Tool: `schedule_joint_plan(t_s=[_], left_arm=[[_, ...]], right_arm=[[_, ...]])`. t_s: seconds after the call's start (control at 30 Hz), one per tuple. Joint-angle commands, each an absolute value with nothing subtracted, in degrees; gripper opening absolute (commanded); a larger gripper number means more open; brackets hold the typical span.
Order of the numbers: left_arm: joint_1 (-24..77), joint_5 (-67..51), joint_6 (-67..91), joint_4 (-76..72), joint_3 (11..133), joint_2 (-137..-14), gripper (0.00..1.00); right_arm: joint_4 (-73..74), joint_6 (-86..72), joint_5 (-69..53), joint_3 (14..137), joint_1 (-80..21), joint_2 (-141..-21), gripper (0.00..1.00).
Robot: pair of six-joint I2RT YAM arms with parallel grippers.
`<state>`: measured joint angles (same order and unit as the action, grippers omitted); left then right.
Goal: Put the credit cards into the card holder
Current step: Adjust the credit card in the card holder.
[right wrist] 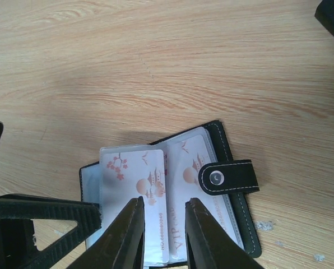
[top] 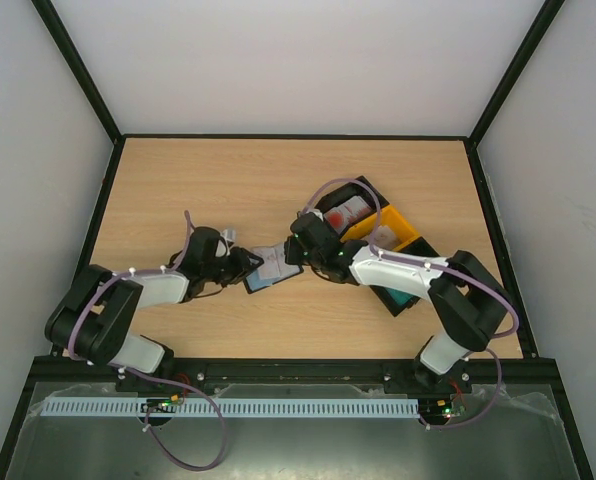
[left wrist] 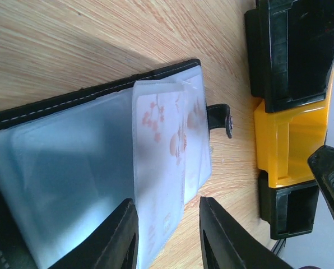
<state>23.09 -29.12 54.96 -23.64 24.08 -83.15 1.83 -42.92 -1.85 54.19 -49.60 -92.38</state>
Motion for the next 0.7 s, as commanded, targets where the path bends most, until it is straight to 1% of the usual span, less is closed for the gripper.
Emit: schedule_joint_plan(t_s=[0.0,0.17,0.3,0.67], left_arm=[[24.1,-29.5,55.5,-25.9,26.2,-85.2,0.33],[25.3,-28.8,55.9,-26.5,27.0,-85.7,0.34],[25.6,-28.3,56.2,-26.6,26.6,-85.6,0.34],[25.8,-28.4,56.8,-28.2,25.8,-86.4,0.35]], right_arm=[[1.1,-42.9,0.0,53.1,-49.2,-90.4,0.21],[2.7,-40.6,-4.5,54.0,-49.1,-94.0,0.21],[3.5,-39.3,-10.8,56.3,-49.2,-99.9,0.18],[3.3,-38.9,-13.5,59.0,-49.2,-106.2,0.13]])
